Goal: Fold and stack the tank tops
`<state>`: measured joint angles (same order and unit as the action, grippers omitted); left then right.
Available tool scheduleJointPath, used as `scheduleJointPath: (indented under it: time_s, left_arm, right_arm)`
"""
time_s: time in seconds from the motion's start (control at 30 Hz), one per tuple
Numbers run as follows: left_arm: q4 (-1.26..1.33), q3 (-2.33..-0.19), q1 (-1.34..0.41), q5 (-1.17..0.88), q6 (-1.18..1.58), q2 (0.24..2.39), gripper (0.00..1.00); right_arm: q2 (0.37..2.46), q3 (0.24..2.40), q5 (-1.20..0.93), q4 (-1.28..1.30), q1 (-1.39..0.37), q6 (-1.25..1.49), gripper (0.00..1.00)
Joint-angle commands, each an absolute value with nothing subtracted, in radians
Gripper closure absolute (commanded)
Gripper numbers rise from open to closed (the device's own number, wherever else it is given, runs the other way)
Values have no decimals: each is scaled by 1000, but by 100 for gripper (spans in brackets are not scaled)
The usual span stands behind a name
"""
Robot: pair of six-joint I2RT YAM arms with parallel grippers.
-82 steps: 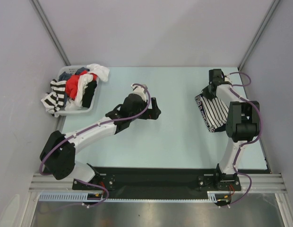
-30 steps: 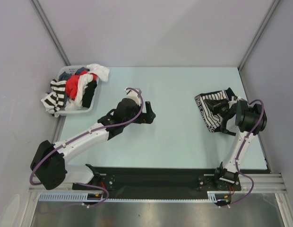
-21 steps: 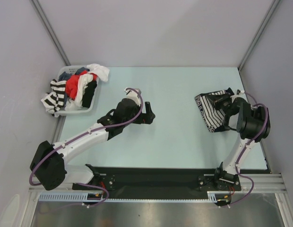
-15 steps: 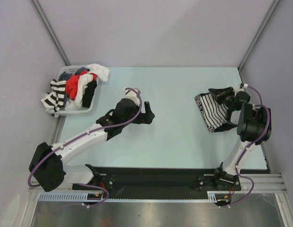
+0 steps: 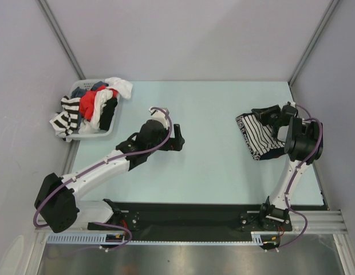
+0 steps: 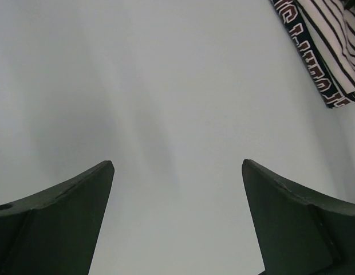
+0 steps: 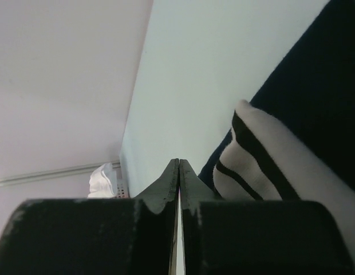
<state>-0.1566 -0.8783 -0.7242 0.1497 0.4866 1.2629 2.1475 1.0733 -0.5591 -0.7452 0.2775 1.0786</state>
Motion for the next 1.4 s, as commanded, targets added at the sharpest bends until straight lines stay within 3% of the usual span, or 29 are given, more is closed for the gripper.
scheduleJointPath:
  time_s: [0.0, 0.03, 0.13, 0.17, 0.27, 0.4, 0.47, 0.63, 0.77, 0.97, 1.37]
  left_arm:
    - [-198, -885, -719, 213, 451, 1212, 0]
    - [-218, -887, -718, 242, 448, 1206, 0]
    - [-258, -890, -704, 282, 443, 1178, 0]
    - [-264, -888, -700, 287, 449, 1169, 0]
    - [-284, -876, -677, 308, 468, 1138, 0]
    - [-293, -821, -663, 374, 486, 1074, 0]
    - [-292, -787, -663, 406, 503, 1039, 0]
    - [-172, -606, -663, 410, 517, 879, 0]
    - [-141, -509, -663, 413, 489, 744, 0]
    - [-107, -361, -663, 397, 439, 550, 0]
    - [-101, -250, -663, 374, 414, 328, 0]
  right_arm:
    - [2119, 1126, -519, -658, 265, 1039, 95]
    - [2084, 1127, -514, -647, 264, 1028, 92]
    - [1996, 1121, -514, -611, 265, 993, 64]
    - [1971, 1115, -520, -606, 265, 988, 48]
    - [1855, 1091, -532, -562, 264, 937, 32]
    - [1698, 1022, -535, -468, 244, 841, 19]
    - [1617, 942, -525, -428, 213, 787, 7]
    - [1332, 801, -459, -307, 95, 657, 1]
    - [1155, 690, -269, -178, -46, 559, 1]
    - [967, 422, -60, -213, -264, 474, 0]
    - [781, 262, 52, -272, -293, 482, 0]
